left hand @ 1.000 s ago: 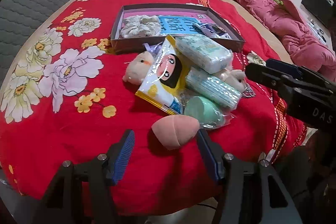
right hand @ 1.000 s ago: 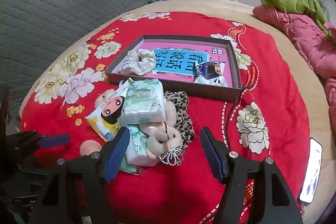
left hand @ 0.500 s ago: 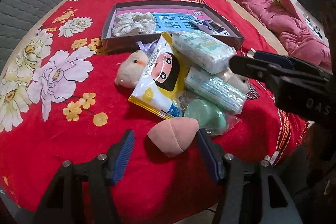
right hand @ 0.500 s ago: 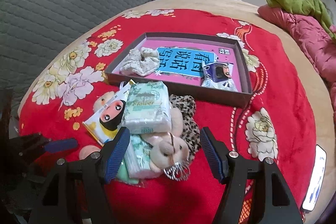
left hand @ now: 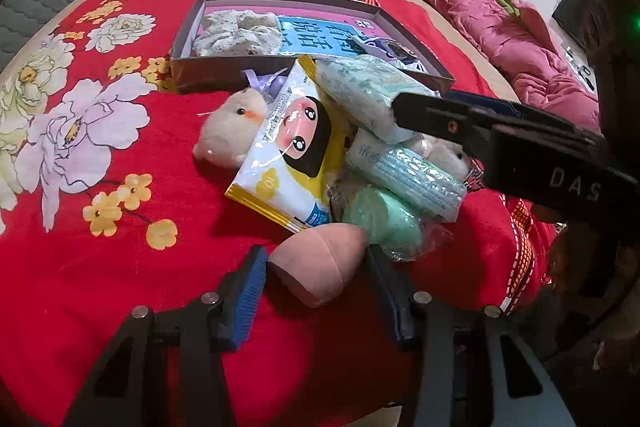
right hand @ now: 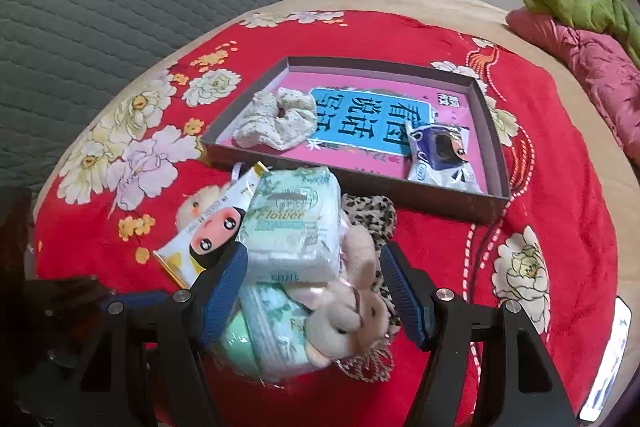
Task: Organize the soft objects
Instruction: 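Grasp the pink makeup sponge with the left tool while the right tool grasps a tissue pack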
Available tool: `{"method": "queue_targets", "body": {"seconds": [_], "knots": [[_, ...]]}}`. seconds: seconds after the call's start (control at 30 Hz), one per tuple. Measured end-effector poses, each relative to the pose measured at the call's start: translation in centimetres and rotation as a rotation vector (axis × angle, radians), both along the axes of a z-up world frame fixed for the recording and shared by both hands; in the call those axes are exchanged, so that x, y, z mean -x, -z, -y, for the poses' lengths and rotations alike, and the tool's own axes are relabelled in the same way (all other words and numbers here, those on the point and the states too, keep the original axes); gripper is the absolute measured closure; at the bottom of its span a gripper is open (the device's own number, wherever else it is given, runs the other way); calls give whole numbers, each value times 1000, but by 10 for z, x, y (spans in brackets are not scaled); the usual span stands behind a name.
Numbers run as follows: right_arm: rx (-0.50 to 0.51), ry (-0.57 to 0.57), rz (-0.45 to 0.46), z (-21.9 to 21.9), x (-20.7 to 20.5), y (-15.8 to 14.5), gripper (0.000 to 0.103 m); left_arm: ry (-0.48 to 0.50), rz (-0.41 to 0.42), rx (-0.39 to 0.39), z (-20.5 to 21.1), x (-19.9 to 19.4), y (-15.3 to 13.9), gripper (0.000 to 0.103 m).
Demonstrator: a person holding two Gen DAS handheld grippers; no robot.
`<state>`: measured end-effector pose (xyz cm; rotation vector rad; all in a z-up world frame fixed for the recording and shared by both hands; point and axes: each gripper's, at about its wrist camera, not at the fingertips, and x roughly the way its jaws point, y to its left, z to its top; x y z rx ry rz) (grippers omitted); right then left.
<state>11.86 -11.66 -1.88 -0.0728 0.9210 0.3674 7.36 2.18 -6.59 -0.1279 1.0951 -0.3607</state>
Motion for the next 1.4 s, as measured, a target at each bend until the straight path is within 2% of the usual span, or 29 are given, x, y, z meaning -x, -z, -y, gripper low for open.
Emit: {"method": "queue_targets", "body": {"seconds": [0.17, 0.63, 0.7, 0.73, 0.8, 0.87, 0.97, 1.17, 1.4], "knots": [[-4, -20, -15, -8, -8, 0, 32, 1, -16, 46, -5, -5, 1, 55], [15, -73, -41, -34, -15, 17, 33, 14, -21, 80, -8, -10, 2, 59], [2, -76, -41, -34, -16, 19, 37, 16, -20, 81, -9, -9, 2, 59], [-12, -80, -45, -33, -16, 20, 45, 16, -19, 82, -9, -9, 2, 60], [-35, -80, -44, -30, -15, 19, 51, 15, -19, 84, -10, -9, 2, 61], [-64, -92, -48, -29, -15, 18, 61, 17, -13, 78, -9, -9, 1, 61], [-87, -98, -45, -27, -12, 17, 68, 18, -3, 79, -10, -8, -3, 62], [-111, -100, -23, -23, -5, 11, 74, 8, 39, 100, -14, -3, -15, 62], [-123, -73, 9, -13, -2, 0, 74, -5, 84, 112, -16, -1, -28, 62]]}}
